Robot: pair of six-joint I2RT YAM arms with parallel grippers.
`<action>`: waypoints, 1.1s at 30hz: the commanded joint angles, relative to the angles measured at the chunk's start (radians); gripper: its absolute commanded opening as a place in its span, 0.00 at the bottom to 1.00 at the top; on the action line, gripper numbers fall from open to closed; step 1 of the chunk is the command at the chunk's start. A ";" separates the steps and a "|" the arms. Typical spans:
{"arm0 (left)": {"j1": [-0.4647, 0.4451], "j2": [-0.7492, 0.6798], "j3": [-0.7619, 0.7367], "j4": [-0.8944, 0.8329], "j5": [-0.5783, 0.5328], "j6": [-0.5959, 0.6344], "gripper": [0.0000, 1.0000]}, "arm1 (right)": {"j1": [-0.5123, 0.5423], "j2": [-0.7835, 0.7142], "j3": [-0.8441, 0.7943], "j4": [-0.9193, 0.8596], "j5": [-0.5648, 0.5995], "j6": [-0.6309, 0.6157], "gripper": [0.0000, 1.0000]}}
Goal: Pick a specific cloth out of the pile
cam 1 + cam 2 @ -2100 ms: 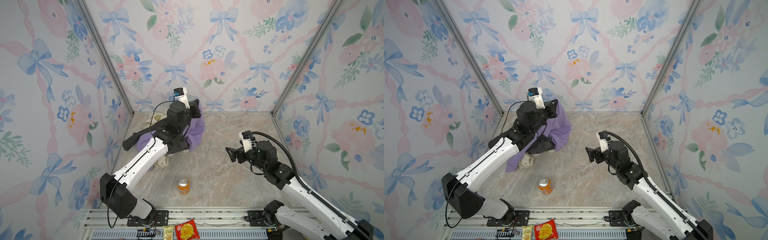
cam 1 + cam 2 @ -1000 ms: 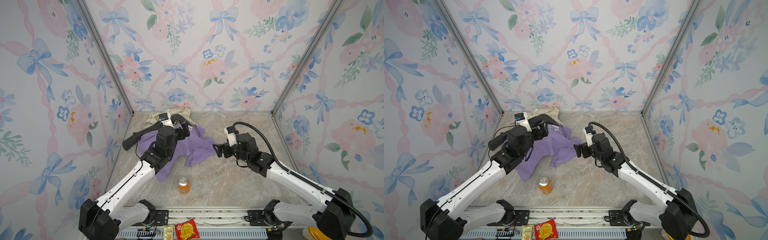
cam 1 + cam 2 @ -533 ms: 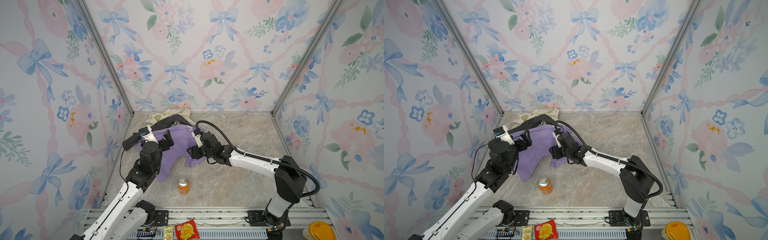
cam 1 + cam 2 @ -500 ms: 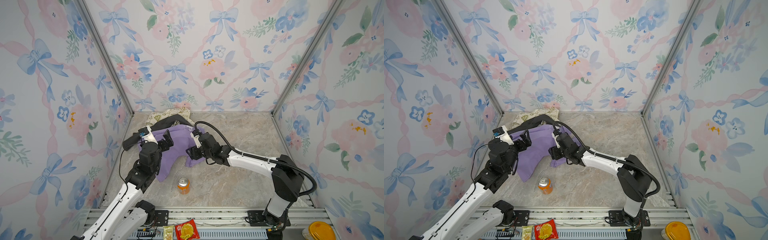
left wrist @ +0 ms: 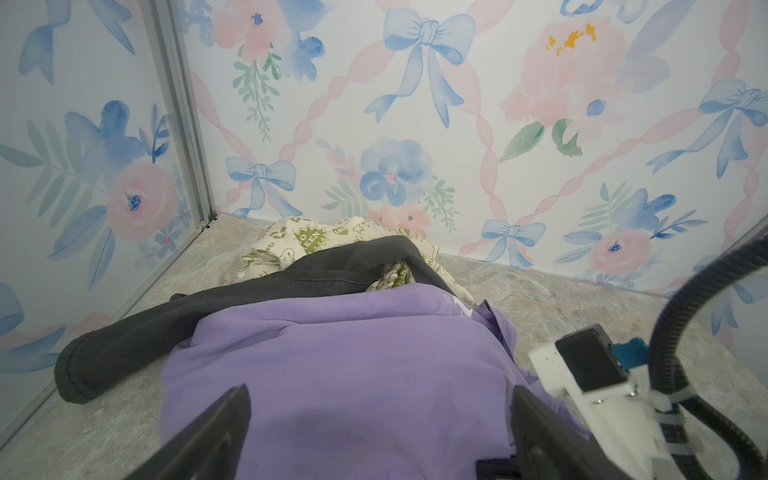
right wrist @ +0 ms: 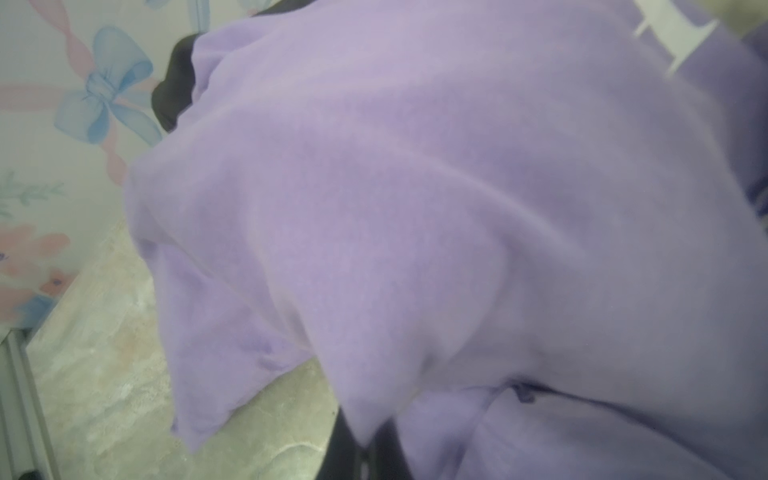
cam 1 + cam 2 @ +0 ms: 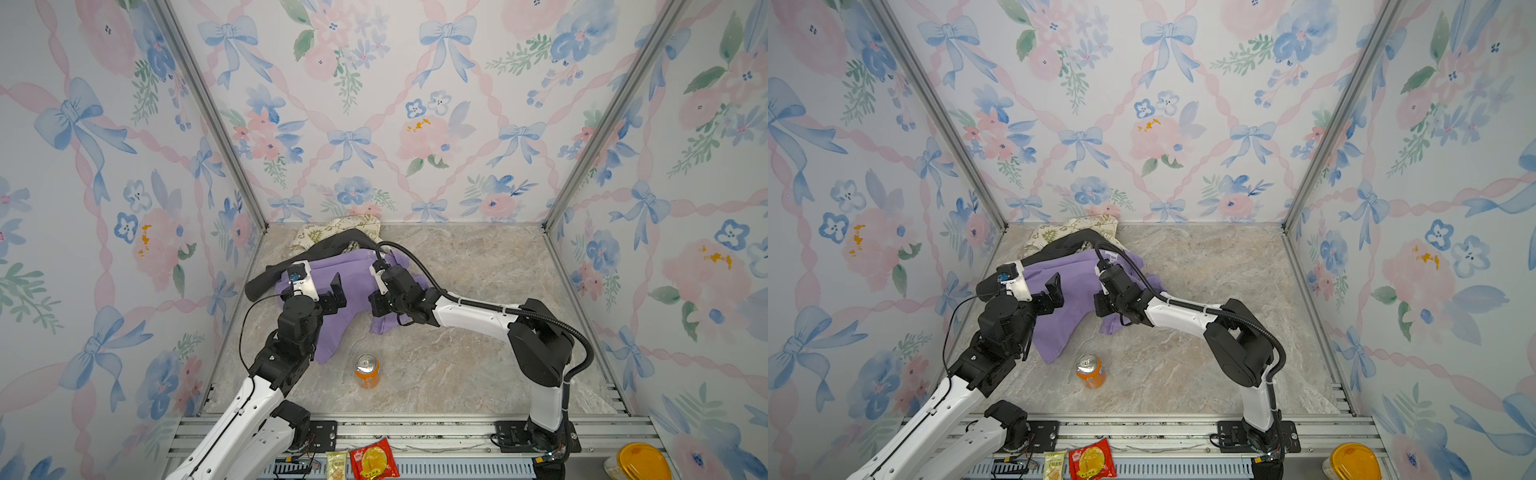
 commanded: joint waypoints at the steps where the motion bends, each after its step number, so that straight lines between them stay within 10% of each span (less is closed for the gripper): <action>1: 0.005 -0.042 -0.032 0.008 0.018 0.066 0.98 | -0.011 -0.045 0.021 0.061 -0.012 -0.024 0.00; 33: 0.081 -0.169 -0.101 0.034 0.115 0.078 0.98 | -0.290 -0.304 0.252 0.228 -0.181 -0.068 0.00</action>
